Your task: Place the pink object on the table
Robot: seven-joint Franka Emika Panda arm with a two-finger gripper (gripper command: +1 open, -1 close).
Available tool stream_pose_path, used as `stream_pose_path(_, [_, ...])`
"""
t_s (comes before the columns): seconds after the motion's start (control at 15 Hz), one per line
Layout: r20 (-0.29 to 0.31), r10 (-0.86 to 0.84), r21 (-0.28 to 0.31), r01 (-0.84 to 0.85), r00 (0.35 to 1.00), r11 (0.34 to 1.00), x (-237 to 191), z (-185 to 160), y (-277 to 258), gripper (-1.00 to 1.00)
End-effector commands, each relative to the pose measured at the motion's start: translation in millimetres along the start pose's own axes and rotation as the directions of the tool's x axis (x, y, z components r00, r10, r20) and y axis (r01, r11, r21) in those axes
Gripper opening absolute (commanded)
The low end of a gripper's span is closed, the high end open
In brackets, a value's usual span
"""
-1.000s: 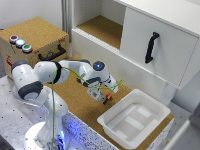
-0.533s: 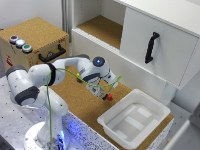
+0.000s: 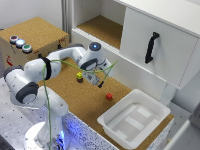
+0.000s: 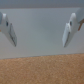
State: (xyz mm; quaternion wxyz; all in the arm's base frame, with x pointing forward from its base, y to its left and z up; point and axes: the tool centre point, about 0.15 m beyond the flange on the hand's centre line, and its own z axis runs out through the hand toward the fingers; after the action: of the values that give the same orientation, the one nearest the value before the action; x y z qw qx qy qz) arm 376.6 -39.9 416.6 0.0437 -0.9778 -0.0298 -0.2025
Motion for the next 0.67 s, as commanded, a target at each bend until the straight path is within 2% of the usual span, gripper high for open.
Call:
stream_pose_path(0.0, [0.053, -0.075, -0.037, 0.077, 0.996, 0.996, -1, -24, -77, 1.00])
stream_pose_path(0.4, [0.051, -0.259, 0.043, 0.257, 0.965, 0.966, -7, -43, -176, 1.00])
stream_pose_path(0.6, [0.033, -0.440, 0.116, 0.434, 0.897, 0.893, -8, -70, -241, 1.00])
